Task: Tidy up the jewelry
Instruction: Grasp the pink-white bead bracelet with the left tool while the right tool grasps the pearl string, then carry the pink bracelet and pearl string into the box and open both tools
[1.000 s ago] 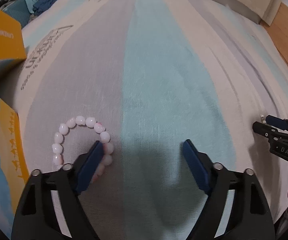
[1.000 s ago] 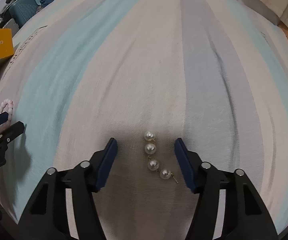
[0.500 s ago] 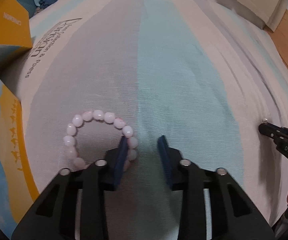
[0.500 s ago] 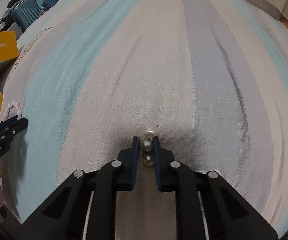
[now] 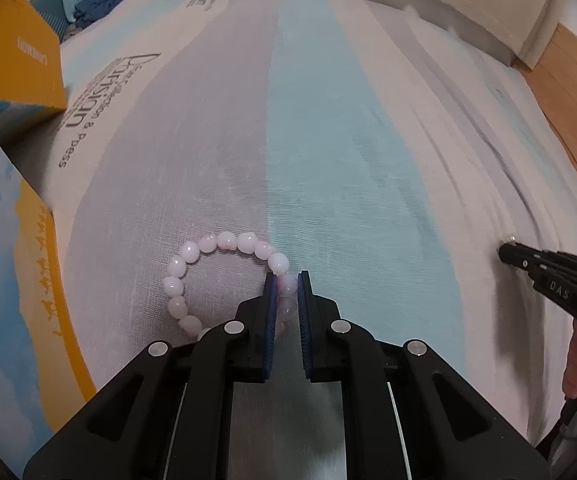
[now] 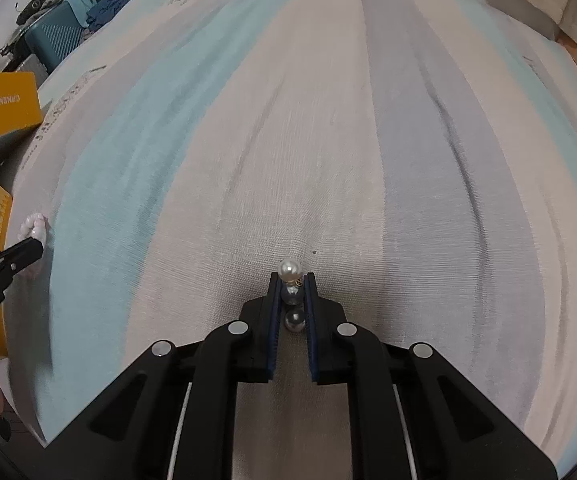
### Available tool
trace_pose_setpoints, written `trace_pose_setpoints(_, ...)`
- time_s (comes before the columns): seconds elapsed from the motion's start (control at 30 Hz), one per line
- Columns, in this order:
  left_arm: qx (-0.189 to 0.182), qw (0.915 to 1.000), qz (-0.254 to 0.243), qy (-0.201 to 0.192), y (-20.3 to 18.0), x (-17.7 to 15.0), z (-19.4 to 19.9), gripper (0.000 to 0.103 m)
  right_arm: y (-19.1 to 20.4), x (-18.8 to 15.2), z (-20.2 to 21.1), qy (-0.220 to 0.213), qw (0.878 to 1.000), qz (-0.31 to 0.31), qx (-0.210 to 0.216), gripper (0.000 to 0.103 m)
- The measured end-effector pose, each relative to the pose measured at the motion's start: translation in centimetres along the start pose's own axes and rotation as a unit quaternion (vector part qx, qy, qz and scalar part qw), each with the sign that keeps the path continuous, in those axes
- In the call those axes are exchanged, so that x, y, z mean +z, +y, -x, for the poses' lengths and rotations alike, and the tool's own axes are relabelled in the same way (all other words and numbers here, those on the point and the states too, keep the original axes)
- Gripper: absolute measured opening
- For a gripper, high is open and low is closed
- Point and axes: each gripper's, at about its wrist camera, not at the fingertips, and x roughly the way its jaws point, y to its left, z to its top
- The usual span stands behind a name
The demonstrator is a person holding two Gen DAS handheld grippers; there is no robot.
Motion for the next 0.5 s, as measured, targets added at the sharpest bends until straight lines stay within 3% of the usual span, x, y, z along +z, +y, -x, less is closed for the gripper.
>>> trace_pose_setpoints(0.2,-0.014,0.9998,0.011,0.007,-0.1,0.3,0.8,0.009,-0.3,-0.1,1.5,-0.007,1.0,-0.002,0.006,0.01)
trace_pose_setpoints(0.5,-0.005,1.0,0.002,-0.003,-0.9,0.4,2.7,0.009,-0.6,-0.2,3.9,-0.019,1.0,-0.01,0.005,0.01)
